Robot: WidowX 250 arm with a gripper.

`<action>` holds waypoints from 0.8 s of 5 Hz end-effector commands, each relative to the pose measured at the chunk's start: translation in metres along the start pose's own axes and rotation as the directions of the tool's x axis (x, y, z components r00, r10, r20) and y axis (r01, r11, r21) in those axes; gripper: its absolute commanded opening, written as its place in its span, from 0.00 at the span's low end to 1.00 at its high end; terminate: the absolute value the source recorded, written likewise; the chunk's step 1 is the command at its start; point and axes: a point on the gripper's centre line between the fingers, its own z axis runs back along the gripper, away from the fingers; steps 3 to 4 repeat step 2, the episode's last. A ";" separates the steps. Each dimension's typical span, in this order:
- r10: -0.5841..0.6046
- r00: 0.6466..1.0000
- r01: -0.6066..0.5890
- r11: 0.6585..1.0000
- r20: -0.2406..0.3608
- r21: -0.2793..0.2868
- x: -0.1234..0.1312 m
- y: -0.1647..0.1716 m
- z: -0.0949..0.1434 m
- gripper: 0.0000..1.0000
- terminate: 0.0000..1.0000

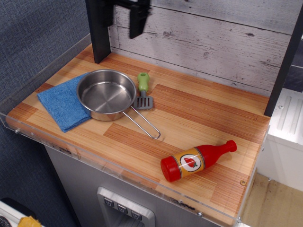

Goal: Pick vessel and place it on the blue cloth

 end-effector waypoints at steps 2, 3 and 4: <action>-0.019 0.997 0.017 1.000 0.079 0.023 -0.008 -0.013 0.035 1.00 1.00; -0.019 0.997 0.017 1.000 0.079 0.023 -0.008 -0.013 0.035 1.00 1.00; -0.019 0.997 0.017 1.000 0.079 0.023 -0.008 -0.013 0.035 1.00 1.00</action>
